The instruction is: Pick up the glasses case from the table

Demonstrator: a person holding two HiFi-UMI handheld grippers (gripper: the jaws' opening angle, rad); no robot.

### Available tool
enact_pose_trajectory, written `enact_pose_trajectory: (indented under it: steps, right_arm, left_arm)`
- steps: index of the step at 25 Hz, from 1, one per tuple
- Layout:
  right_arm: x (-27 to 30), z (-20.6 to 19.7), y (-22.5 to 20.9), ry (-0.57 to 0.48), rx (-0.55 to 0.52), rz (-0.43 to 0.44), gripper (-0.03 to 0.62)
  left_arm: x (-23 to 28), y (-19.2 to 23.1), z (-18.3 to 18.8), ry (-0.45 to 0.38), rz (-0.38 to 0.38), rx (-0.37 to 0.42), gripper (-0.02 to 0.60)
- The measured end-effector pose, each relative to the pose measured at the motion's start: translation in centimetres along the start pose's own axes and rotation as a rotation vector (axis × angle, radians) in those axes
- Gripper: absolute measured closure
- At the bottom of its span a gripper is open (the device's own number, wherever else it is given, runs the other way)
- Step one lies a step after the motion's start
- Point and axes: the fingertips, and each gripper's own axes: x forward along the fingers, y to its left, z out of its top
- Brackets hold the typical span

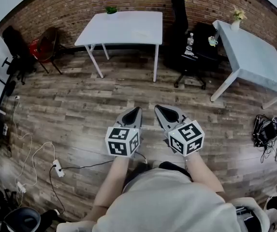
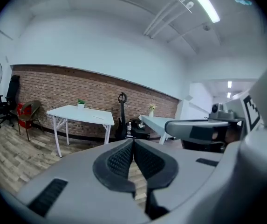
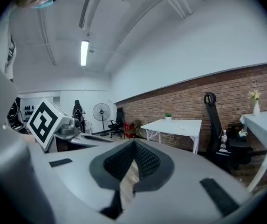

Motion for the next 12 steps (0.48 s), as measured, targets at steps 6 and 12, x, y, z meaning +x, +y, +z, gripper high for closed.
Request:
enact_pose_trajectory:
  steps: [6, 12]
  right_arm:
    - [-0.9, -0.6, -0.4, -0.023, 0.062, 0.027, 0.595]
    - [-2.2, -2.9, -1.5, -0.004, 0.088, 0.065, 0.595]
  left_arm:
    - [0.4, -1.4, -0.3, -0.03, -0.053, -0.005, 0.572]
    - [2.4, -3.3, -2.4, 0.02, -0.052, -0.019, 0.572]
